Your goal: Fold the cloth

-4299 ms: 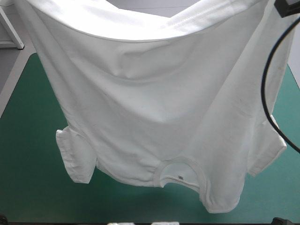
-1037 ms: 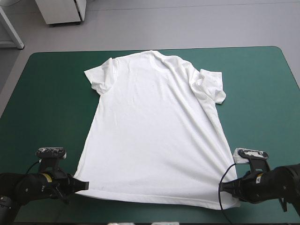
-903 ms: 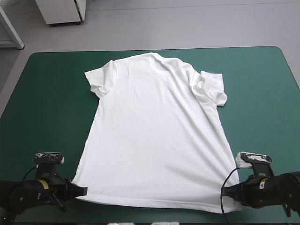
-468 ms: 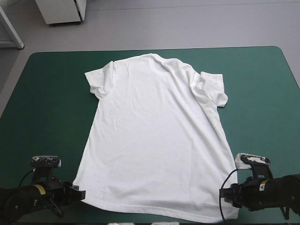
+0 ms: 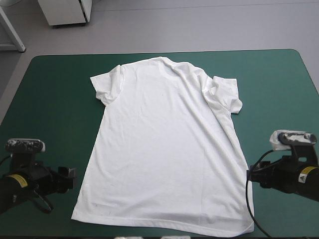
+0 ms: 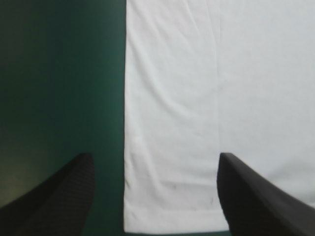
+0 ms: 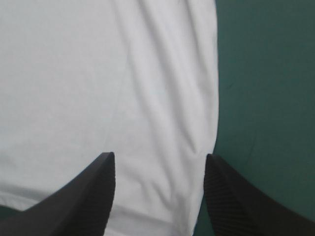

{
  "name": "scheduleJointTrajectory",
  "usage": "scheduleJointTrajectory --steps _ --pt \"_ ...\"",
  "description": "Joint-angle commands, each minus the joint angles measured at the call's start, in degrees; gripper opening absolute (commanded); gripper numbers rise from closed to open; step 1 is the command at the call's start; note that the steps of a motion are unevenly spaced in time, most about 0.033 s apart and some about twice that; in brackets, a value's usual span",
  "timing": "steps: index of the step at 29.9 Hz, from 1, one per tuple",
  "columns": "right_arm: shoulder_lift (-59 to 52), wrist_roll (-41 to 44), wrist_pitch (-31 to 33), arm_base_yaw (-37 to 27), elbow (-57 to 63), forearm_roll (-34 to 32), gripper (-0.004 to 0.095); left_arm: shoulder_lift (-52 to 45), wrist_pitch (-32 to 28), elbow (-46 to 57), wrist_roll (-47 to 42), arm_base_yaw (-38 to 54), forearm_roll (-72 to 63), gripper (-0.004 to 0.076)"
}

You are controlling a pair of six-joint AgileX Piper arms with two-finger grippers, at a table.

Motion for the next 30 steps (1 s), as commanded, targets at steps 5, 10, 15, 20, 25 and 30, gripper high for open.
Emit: scheduleJointTrajectory --steps 5,10,15,20,25,30 --pt "7.9 0.08 -0.16 -0.34 -17.4 -3.76 0.0507 16.57 -2.3 -17.2 2.98 -0.34 3.34 0.0493" --pt "14.63 -1.93 -0.16 -0.34 -22.83 -5.35 0.0507 27.5 -3.24 -24.46 4.09 -0.34 3.43 0.0493" --pt "20.22 -3.07 -0.16 -0.34 -24.77 -4.84 0.0486 38.3 -2.9 -30.01 4.09 -0.34 5.78 0.0493" --pt "23.62 -3.89 -0.27 -0.34 -24.87 -4.84 0.0486 48.01 -2.49 -36.15 4.09 -0.34 5.52 0.0493" --pt "25.88 -4.7 -1.35 -0.34 -24.87 -4.84 0.0486 56.28 -0.37 -40.66 4.09 -0.34 5.95 0.0493" --pt "27.2 -4.7 -4.07 -0.34 -24.87 -4.98 0.0486 62.03 -2.42 -42.44 3.84 -0.34 5.96 0.0493"
